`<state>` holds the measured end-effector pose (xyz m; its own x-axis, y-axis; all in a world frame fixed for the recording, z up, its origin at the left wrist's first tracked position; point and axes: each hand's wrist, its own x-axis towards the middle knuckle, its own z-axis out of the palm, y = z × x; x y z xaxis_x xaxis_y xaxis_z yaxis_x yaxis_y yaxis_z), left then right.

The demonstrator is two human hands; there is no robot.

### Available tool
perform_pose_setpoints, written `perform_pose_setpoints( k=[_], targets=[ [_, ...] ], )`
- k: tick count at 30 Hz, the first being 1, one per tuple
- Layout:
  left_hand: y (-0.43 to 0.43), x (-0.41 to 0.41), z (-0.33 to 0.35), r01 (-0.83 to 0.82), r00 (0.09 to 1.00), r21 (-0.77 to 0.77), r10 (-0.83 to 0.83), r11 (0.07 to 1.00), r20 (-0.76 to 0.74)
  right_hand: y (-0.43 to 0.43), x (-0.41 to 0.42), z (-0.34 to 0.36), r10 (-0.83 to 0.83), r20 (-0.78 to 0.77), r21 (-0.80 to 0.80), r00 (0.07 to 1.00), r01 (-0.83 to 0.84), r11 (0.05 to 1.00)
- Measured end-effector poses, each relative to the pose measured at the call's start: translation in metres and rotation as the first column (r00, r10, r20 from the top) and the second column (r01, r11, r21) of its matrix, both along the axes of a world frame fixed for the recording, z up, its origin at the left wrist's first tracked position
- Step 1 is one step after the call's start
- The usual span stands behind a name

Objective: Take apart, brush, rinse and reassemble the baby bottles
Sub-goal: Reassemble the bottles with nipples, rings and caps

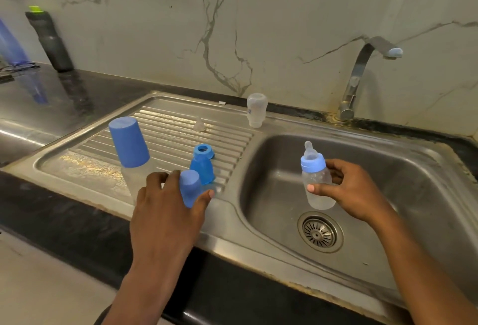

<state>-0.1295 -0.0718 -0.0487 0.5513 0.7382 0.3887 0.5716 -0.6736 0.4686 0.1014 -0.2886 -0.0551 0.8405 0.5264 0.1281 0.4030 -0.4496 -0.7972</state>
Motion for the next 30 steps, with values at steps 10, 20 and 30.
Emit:
perform_pose_setpoints(
  k=[10, 20, 30],
  targets=[
    [-0.009, 0.029, 0.022, 0.296, 0.95, -0.235, -0.26, 0.926, 0.172, -0.004, 0.002, 0.003, -0.037, -0.012, 0.005, 0.999, 0.037, 0.999],
    [-0.035, 0.193, 0.002, 0.566, 0.82, -0.282, -0.493, 0.774, 0.291, -0.021, 0.013, 0.002, -0.223, 0.001, 0.066, 0.975, 0.222, 0.973],
    [-0.048, 0.197, 0.014, 0.629, 0.566, 0.192, -0.613, 0.753, 0.551, -0.025, 0.023, -0.001, -0.341, 0.041, 0.046, 0.939, 0.339, 0.94]
  ],
)
